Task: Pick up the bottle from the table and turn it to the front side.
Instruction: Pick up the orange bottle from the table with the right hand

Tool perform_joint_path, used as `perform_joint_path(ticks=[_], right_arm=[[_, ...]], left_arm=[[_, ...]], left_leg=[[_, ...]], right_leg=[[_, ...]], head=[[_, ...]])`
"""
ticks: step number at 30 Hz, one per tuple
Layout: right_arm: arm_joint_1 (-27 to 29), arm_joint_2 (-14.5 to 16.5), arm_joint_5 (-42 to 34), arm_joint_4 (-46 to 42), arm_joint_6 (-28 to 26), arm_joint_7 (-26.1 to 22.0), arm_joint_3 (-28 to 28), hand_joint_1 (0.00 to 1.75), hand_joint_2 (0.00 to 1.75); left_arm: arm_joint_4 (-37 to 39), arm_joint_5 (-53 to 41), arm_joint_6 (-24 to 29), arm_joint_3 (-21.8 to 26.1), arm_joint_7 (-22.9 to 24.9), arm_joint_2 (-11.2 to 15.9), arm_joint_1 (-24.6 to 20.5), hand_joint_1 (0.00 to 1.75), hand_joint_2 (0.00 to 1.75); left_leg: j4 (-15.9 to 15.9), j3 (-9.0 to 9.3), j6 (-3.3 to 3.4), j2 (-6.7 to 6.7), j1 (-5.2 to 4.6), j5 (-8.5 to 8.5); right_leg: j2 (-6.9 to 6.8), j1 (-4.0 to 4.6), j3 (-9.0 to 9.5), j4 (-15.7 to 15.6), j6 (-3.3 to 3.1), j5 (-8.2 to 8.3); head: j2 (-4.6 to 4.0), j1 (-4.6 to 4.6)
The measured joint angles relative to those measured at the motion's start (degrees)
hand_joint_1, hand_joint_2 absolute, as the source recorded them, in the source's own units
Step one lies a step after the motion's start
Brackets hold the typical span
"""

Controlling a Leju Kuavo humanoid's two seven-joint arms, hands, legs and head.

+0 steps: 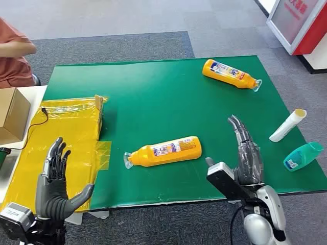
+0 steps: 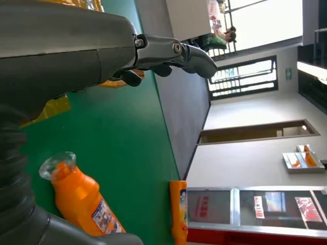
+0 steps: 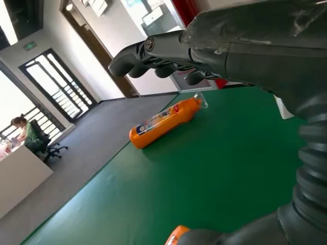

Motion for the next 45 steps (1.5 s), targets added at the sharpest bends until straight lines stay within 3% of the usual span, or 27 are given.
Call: perform_joint_path(ticks=[10,16,24,35,45], right_arm=[[-4.1,-1.0,1.7,5.3,1.1,2.3,2.3,0.00,1.75],[-6.2,-2.3,4.1,9.1,4.5,4.5,3.9,0.00,1.75],[-14.8,-2.1,-1.1,23.7,10.3,3.6,8.7,0.00,1.75],[-27.8,2.4,-5.6,47.1,13.5,3.7,14.2,0.00,1.75],[-33.6,5.1,-2.6,57.3,12.8,4.5,18.4,0.00,1.75]], left_arm=[[0.4,-1.9,0.6,-1.2,0.1,0.6,-2.7,0.00,1.75],[0.6,-2.3,-0.4,-1.6,0.5,1.0,-4.0,0.00,1.75],[3.5,0.2,-2.7,-6.5,0.9,1.5,-12.3,0.00,1.75],[13.1,3.8,-4.2,-13.8,3.1,1.7,-25.1,0.00,1.75],[17.5,3.7,-4.3,-17.3,4.4,1.4,-28.4,0.00,1.75]], left_leg=[[0.0,-0.01,-0.03,0.00,0.00,0.01],[0.0,-0.01,-0.04,0.00,0.00,-0.01],[0.0,-0.02,0.04,-0.01,0.00,0.19],[0.0,-0.01,-0.02,0.00,0.00,0.33],[0.0,-0.01,-0.02,0.02,0.00,0.32]], right_leg=[[0.00,0.00,0.00,0.0,0.00,-0.01],[0.00,0.01,-0.02,0.0,-0.01,-0.01],[-0.01,0.00,0.01,0.0,0.04,0.14],[0.01,0.00,-0.02,0.0,0.02,0.27],[0.02,0.00,-0.03,0.0,0.01,0.27]], head=[[0.00,-0.01],[0.00,-0.01],[0.00,-0.02],[0.00,-0.01],[0.00,-0.01]])
